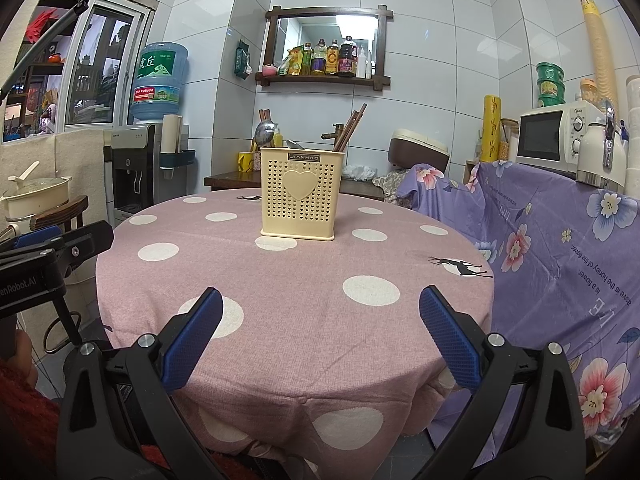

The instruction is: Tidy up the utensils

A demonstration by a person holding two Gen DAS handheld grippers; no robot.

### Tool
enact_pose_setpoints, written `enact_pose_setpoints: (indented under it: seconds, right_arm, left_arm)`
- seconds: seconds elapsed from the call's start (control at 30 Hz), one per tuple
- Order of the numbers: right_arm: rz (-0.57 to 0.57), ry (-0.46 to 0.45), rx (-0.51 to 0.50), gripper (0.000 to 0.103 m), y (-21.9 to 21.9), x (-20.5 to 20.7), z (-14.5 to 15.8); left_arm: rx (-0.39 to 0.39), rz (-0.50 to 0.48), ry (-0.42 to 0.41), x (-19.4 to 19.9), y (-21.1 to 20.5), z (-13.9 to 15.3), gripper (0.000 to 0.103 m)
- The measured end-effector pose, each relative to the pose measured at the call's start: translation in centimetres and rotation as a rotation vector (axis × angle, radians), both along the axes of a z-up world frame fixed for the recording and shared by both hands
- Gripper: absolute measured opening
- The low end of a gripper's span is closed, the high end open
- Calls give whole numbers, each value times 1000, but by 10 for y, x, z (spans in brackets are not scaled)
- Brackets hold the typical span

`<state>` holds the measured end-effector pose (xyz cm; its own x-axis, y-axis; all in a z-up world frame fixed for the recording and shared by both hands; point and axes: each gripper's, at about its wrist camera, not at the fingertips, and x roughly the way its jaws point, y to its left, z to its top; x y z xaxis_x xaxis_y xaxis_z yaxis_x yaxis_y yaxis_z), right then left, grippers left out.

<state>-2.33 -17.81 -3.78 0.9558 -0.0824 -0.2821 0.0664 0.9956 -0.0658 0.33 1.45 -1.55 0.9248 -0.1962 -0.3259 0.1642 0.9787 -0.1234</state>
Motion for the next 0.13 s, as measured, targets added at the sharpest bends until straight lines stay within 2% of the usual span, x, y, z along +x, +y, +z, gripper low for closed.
enact_pose_setpoints:
  seconds: [0.13]
  right_arm:
    - [-1, 1, 1, 97, 0, 0, -1]
  left_arm:
    - [0, 1, -1, 0, 0, 0, 98]
